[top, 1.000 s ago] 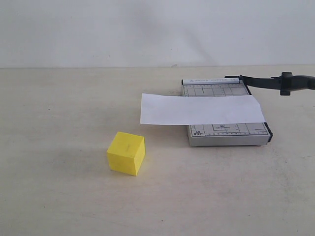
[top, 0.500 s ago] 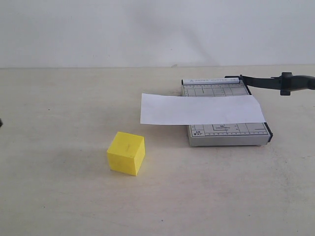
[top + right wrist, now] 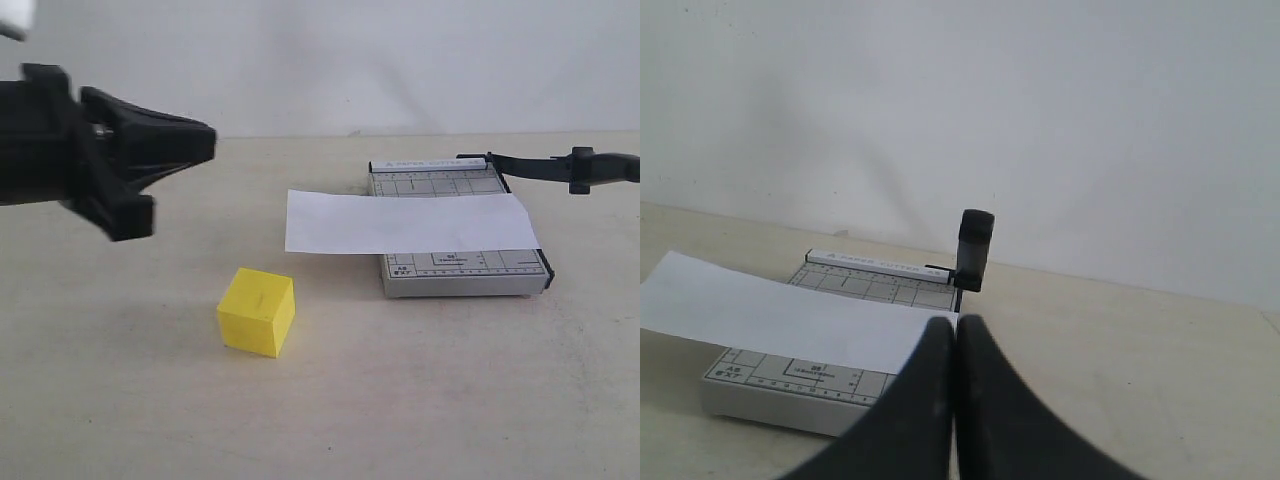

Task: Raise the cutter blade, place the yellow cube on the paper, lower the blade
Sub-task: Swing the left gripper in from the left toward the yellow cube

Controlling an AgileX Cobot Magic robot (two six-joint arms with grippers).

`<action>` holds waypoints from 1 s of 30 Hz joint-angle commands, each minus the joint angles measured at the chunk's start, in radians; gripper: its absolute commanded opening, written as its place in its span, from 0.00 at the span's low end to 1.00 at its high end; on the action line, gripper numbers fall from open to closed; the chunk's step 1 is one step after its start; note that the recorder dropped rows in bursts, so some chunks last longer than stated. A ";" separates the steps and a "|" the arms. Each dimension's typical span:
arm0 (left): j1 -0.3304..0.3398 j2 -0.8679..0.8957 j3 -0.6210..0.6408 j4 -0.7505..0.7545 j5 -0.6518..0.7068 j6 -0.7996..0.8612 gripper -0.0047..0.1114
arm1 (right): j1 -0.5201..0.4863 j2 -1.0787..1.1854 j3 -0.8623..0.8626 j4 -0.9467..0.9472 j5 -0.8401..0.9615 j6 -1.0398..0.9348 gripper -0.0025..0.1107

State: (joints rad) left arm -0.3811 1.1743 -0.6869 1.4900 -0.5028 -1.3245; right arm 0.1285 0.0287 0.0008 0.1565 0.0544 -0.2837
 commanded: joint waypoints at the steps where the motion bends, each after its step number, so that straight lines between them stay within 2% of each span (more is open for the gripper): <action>1: -0.201 0.138 -0.092 0.013 0.277 0.064 0.08 | -0.003 -0.007 -0.001 -0.002 -0.012 -0.002 0.02; 2: -0.252 0.180 -0.119 0.009 0.352 0.076 0.08 | -0.003 -0.007 -0.001 -0.002 -0.012 -0.002 0.02; 5: -0.346 0.289 -0.192 0.009 0.492 0.082 0.08 | -0.003 -0.007 -0.001 0.013 -0.012 -0.002 0.02; 10: -0.424 0.487 -0.353 0.009 0.534 0.082 0.08 | -0.003 -0.007 -0.001 0.052 -0.012 -0.002 0.02; 17: -0.435 0.727 -0.583 0.009 0.553 0.055 0.08 | -0.003 -0.007 -0.001 0.056 -0.012 -0.002 0.02; 30: -0.435 0.985 -0.837 0.021 0.584 0.112 0.08 | -0.003 -0.007 -0.001 0.058 -0.012 -0.002 0.02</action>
State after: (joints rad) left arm -0.8113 2.1208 -1.4842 1.5062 0.0671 -1.2352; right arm 0.1285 0.0287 0.0008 0.2149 0.0544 -0.2837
